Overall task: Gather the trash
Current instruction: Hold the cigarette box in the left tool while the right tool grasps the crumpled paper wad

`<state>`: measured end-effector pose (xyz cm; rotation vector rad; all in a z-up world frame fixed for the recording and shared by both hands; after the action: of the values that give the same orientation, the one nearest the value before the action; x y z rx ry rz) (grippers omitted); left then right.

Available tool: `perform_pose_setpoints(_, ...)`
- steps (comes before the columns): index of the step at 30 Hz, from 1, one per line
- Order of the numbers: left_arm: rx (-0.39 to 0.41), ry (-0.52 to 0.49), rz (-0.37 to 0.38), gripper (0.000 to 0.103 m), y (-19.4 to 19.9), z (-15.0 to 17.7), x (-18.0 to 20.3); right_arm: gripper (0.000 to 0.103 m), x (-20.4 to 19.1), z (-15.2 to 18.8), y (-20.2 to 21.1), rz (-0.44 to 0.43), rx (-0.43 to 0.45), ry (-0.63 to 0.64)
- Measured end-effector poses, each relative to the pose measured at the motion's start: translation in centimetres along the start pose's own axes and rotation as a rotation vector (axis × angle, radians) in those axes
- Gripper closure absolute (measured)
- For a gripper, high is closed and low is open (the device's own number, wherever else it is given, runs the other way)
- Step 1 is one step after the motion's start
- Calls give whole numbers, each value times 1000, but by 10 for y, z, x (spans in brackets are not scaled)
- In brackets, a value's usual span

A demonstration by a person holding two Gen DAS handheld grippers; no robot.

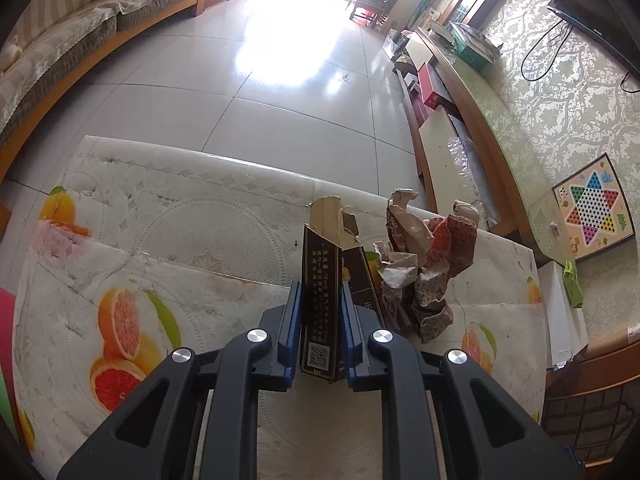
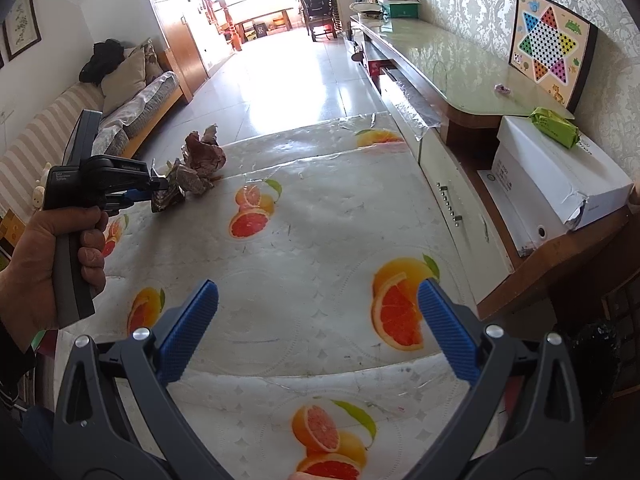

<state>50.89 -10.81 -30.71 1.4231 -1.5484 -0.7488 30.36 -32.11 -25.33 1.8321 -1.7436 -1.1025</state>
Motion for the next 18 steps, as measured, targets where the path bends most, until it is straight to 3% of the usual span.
perform_pose_setpoints(8, 85, -99, -34, 88, 44, 10, -9, 5, -14, -14, 0, -4, 14, 33)
perform_pose_setpoints(18, 153, -128, -52, 88, 110, 41, -67, 5, -78, -58, -45, -85, 1, 93)
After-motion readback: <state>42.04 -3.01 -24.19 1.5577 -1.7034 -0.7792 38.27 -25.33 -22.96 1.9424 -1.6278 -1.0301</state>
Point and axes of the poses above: each gripper's, at about its wrist camera, not at the fingertips, and y roughly against the way its jaws point, x to its right, z to its underside, the point moved 7 cm from there along -y, roughly the way its jaws point, and after that the axes turned 7 degrees about -z, right-handed, at the moved point
